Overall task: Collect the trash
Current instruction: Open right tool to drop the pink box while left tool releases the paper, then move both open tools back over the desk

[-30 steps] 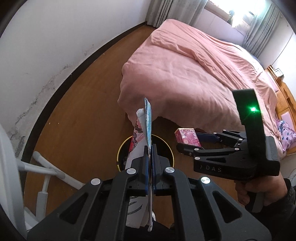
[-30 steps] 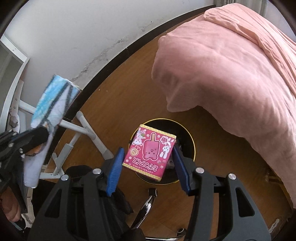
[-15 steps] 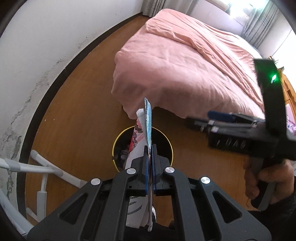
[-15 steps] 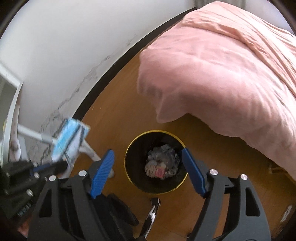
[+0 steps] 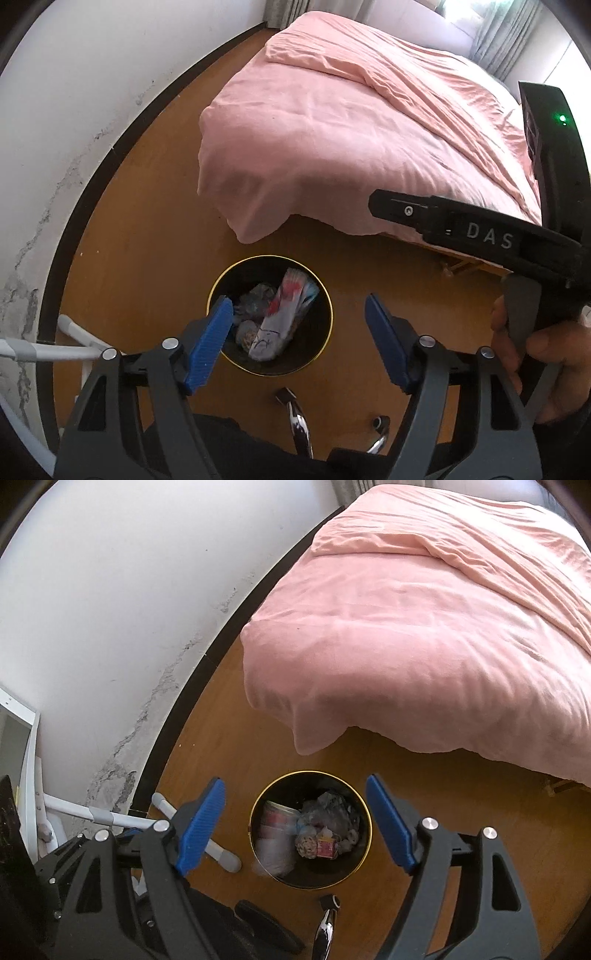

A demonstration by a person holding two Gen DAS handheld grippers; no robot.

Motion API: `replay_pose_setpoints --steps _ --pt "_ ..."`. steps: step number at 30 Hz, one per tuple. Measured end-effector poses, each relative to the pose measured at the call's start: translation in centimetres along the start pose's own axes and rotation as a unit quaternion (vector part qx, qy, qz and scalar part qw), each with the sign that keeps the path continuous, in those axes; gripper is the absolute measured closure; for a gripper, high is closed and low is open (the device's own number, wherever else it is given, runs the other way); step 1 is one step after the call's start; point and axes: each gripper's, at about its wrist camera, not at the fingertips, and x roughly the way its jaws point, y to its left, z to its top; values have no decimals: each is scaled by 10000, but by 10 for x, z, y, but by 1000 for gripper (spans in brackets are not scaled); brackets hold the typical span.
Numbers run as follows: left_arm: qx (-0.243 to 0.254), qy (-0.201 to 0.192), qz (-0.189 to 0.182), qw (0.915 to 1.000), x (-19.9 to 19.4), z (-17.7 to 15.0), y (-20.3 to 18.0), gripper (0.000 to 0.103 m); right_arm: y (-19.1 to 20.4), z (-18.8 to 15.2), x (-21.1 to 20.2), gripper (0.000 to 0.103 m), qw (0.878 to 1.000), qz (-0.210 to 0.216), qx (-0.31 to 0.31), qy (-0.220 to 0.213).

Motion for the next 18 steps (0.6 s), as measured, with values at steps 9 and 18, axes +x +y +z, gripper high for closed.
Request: replay_pose_setpoints --steps 9,18 --pt "-387 -422 236 9981 -60 -16 28 27 31 -6 -6 27 9985 14 -551 -54" --pt "-885 -1196 784 9858 -179 -71 88 26 125 -14 -40 26 9872 399 -1502 -352"
